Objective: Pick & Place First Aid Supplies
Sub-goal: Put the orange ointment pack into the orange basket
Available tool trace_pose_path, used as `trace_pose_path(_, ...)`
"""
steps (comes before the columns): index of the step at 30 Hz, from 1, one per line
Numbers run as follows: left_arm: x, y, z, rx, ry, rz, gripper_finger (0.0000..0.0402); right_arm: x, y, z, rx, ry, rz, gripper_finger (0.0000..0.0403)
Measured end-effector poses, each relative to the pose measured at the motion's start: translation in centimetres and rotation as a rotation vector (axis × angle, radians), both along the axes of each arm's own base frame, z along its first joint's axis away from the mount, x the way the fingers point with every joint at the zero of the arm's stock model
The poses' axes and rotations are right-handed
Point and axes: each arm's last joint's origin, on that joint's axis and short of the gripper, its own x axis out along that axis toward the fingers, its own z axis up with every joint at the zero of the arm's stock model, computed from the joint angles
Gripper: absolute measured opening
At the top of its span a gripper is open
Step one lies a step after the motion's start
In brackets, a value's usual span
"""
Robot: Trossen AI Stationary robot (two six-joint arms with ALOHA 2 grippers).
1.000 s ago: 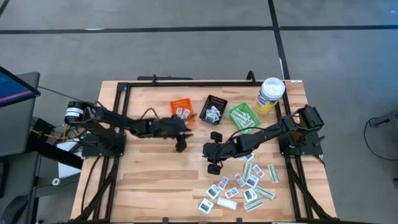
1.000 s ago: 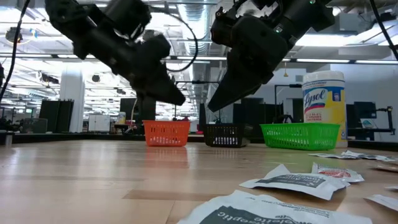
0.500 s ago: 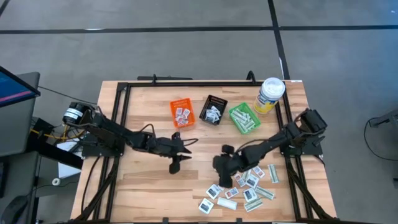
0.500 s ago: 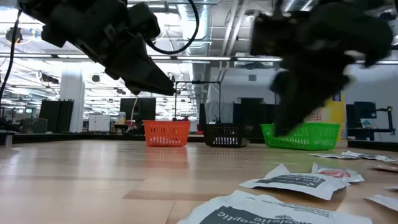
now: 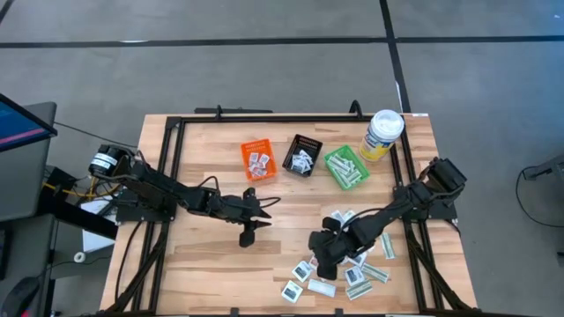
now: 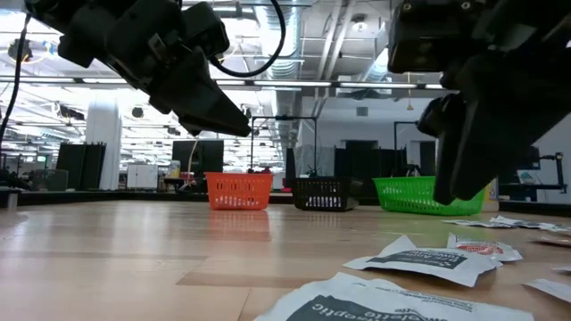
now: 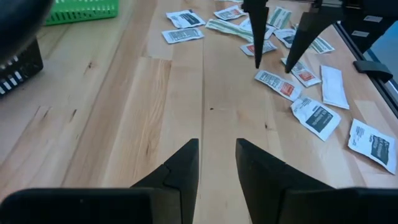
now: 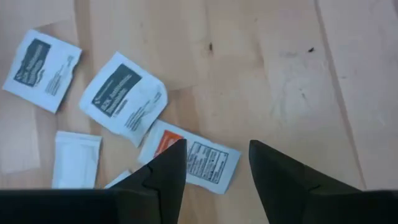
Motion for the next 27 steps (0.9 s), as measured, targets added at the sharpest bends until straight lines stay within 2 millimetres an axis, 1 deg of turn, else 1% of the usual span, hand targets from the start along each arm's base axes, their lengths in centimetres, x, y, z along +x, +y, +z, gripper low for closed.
trace_pose_path(3,0.0,0.0,0.0,0.0,0.0,0.0,0.0106,0.1,-0.5,-0.3,0.005,0.003,-0.012,0.0167)
trace_pose_path(7,0.0,0.0,0.0,0.0,0.0,0.0,0.0106,-0.7,-0.9,-1.5,-0.005,0.049,-0.041,0.0166)
trace_pose_path(9,0.0,0.0,0.0,0.0,0.0,0.0,0.0106,-0.9,-1.0,-1.7,0.008,0.059,-0.056,0.0166)
trace_pose_path(11,0.0,0.0,0.0,0.0,0.0,0.0,0.0106,-1.0,-0.7,-1.7,0.024,0.066,-0.044,0.0166)
trace_pose_path(17,0.0,0.0,0.0,0.0,0.0,0.0,0.0106,-0.6,0.2,-1.3,0.037,-0.022,0.04,0.0166)
trace_pose_path(23,0.0,0.0,0.0,-0.001,0.001,0.0,0.0106,-0.6,-0.3,-1.4,-0.037,-0.028,0.027,0.0166)
trace_pose_path(27,0.0,0.0,0.0,-0.001,0.001,0.0,0.0106,-0.6,-0.3,-1.4,-0.046,-0.033,0.03,0.0166)
